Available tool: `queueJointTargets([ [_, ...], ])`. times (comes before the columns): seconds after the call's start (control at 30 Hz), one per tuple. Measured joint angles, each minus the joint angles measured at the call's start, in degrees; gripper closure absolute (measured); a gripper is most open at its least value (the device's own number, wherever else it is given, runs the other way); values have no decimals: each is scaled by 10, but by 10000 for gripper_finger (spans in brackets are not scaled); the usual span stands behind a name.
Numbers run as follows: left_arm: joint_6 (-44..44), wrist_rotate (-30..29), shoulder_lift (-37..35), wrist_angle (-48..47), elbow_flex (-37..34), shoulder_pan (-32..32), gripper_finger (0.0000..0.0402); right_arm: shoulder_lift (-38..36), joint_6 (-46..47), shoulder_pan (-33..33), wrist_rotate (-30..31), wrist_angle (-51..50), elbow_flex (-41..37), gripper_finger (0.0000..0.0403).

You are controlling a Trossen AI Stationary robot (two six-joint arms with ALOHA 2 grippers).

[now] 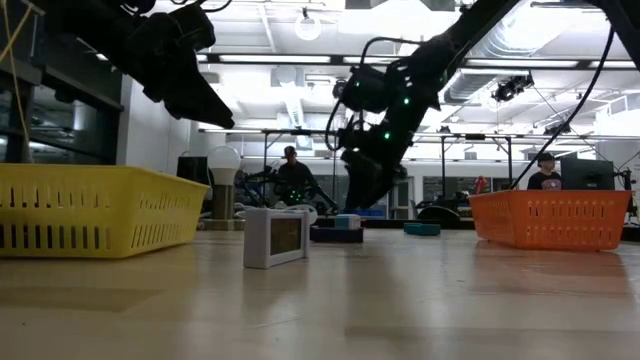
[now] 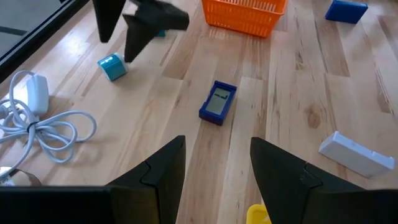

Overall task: Pick & Place Office items
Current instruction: Put the blue charger adapter into the yellow bin

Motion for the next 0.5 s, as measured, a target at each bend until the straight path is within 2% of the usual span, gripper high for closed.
queueJointTargets([
  [0.5, -2, 2, 0, 0, 0, 0, 226, 18, -7, -1, 18, 27, 0, 131],
])
